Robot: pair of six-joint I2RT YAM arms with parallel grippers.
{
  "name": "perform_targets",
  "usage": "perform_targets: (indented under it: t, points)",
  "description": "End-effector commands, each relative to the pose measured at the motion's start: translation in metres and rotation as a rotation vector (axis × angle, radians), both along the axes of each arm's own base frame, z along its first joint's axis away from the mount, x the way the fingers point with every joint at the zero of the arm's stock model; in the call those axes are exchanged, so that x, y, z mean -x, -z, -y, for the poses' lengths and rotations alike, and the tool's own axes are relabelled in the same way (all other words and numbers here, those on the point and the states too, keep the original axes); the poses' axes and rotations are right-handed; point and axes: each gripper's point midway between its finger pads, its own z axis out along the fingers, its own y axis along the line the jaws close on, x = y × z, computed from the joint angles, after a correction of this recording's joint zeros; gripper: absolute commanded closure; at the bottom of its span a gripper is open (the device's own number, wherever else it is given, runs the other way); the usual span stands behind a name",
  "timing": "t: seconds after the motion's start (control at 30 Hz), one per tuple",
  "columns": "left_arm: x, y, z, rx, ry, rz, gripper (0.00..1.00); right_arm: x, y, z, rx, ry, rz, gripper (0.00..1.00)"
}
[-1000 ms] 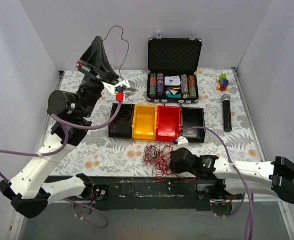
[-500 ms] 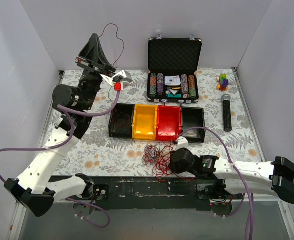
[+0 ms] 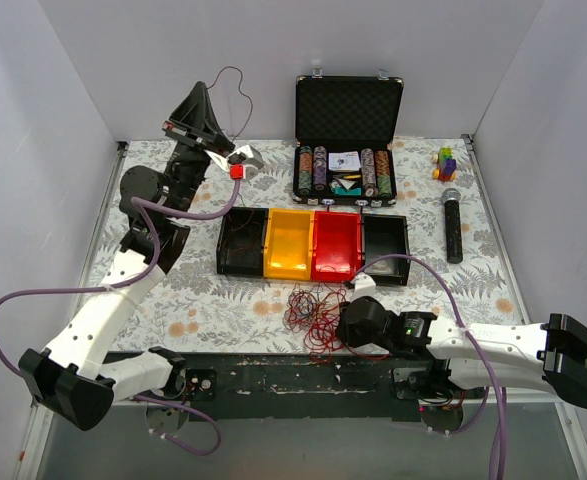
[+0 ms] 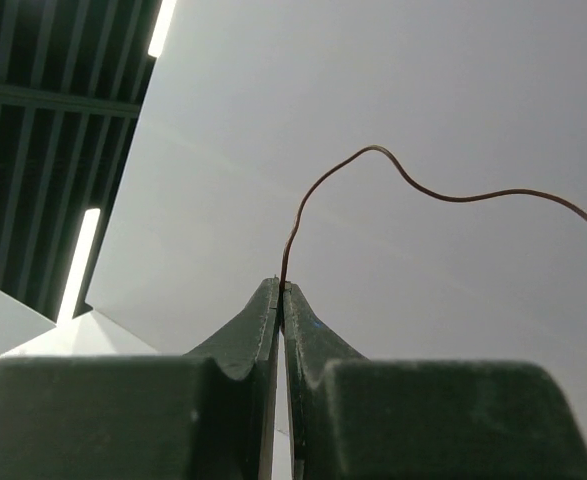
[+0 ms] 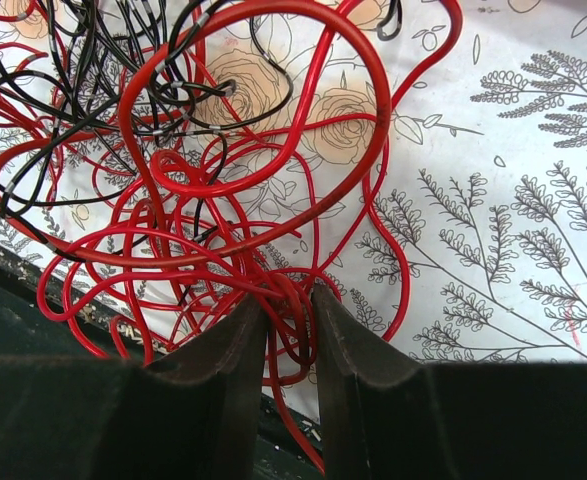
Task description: Untangle the cables
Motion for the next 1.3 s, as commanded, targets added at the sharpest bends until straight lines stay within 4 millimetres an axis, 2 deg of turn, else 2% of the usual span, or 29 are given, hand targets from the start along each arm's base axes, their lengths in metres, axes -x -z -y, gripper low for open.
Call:
perform_targets:
  t: [0.0, 0.37, 0.63, 0.7, 0.83, 0.93, 1.2, 1.27]
  points:
    - [0.005, 0.004, -0.003, 0.056, 0.037, -0.022, 1.00, 0.006, 0.010, 0.006, 0.018, -0.003, -0.025, 0.67]
    - [-0.014, 0.046, 0.002, 0.166, 0.093, -0.206, 1.00, 0.006, 0.010, 0.007, 0.011, 0.002, -0.027, 0.67]
    - [-0.028, 0.108, 0.002, 0.311, 0.111, -0.442, 1.00, 0.006, 0.008, 0.008, 0.003, 0.008, -0.023, 0.67]
    - [-0.029, 0.127, 0.003, 0.308, 0.107, -0.482, 1.00, 0.007, 0.009, 0.010, 0.003, 0.009, -0.024, 0.67]
    - [-0.029, 0.150, 0.001, 0.298, 0.092, -0.501, 1.00, 0.008, 0.011, 0.012, 0.002, 0.016, -0.029, 0.67]
    - [-0.034, 0.163, -0.006, 0.288, 0.065, -0.515, 1.00, 0.008, 0.012, 0.013, 0.003, 0.017, -0.033, 0.67]
    - [-0.063, 0.179, -0.053, 0.244, -0.136, -0.450, 1.00, 0.008, 0.012, 0.013, 0.003, 0.017, -0.033, 0.67]
    - [-0.062, 0.187, -0.055, 0.201, -0.132, -0.460, 1.00, 0.008, 0.012, 0.012, 0.002, 0.015, -0.033, 0.67]
